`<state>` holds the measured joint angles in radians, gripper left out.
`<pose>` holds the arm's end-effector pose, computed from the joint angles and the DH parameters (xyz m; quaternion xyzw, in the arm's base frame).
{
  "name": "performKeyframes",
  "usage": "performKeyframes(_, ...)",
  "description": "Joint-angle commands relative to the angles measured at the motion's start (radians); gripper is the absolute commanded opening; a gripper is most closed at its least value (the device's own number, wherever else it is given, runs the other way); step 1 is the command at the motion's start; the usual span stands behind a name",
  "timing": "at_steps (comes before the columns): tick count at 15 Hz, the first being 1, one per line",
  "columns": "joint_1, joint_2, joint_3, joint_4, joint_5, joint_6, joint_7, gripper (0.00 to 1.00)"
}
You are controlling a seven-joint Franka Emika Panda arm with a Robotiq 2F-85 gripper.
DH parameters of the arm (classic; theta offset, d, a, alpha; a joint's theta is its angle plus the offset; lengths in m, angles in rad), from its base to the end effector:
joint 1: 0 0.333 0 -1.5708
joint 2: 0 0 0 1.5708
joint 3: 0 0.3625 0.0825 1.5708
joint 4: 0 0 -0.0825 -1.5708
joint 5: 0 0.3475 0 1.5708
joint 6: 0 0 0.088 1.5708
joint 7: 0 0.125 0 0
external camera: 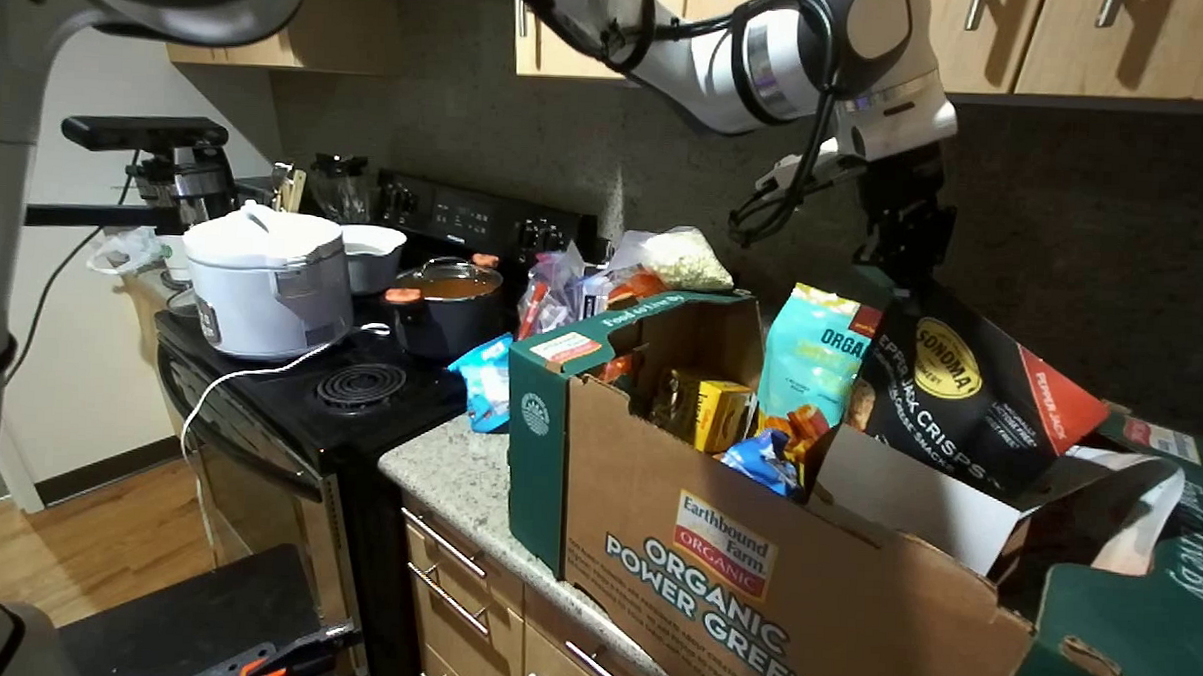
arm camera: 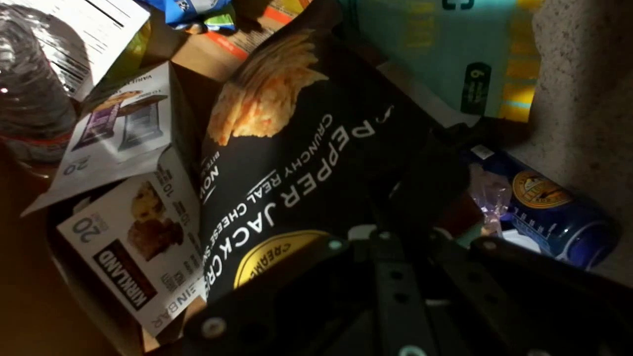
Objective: Put the bottle of water, the black and dark blue snack packs, the top plastic and the remaining snack pack in the box respectively
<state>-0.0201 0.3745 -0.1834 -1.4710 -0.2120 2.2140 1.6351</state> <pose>0.6806 -0.1273 0.5456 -0.6367 0.7380 -0.2219 0.0254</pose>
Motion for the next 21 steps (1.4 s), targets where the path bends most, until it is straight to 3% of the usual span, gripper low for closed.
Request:
performKeyframes(1, 0.005, 0.013, -0.02, -0.002, -0.014, 0.014, 0.055, 0.01)
performKeyframes(12, 0.001, 0.047, -0.006, -0.048, 0.07, 0.025, 0.065, 0.02)
performKeyframes(13, 0.001, 0.04, -0.005, -0.054, 0.078, 0.023, 0.063, 0.23)
performKeyframes(15, 0.003, 0.02, -0.003, -0.071, 0.092, 0.022, 0.06, 0.34)
performKeyframes(21, 0.022, -0.106, 0.039, -0.168, 0.095, 0.04, -0.016, 0.8)
